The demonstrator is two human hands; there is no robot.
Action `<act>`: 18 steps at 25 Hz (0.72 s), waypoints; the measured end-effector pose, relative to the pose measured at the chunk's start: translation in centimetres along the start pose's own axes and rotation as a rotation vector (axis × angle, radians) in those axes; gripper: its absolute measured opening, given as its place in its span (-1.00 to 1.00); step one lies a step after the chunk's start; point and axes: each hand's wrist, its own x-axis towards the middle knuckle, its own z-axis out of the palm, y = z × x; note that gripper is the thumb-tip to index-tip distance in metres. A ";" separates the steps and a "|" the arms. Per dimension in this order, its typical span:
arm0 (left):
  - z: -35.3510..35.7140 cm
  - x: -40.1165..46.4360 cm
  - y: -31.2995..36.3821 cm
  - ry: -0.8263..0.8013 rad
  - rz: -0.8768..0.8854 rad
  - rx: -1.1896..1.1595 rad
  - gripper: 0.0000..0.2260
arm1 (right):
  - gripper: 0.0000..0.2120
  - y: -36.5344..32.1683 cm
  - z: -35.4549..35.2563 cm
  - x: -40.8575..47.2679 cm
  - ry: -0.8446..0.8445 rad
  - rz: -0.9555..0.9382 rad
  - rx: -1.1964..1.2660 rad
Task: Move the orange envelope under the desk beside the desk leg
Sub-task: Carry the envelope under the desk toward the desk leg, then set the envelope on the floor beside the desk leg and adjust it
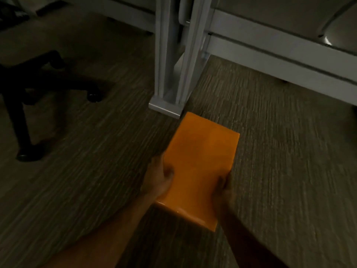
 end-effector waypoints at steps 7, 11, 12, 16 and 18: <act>-0.3 -1.0 0.2 0.024 0.159 0.331 -0.53 | -0.54 -2.9 -0.8 -3.1 -0.024 -0.209 -0.351; -1.4 -2.8 -1.0 -0.232 0.214 0.490 -0.23 | -0.33 -1.9 0.0 -5.6 -0.314 -0.289 -0.793; -1.5 -3.2 -1.8 -0.302 0.233 0.514 -0.14 | -0.26 -1.4 0.2 -5.9 -0.343 -0.291 -0.827; -2.3 -4.0 -2.7 -0.475 0.231 0.545 0.10 | -0.20 0.0 -0.3 -8.5 -0.383 -0.336 -0.889; -2.4 -3.8 -2.2 -0.528 0.217 0.538 0.20 | -0.17 0.5 -0.5 -9.3 -0.401 -0.336 -0.870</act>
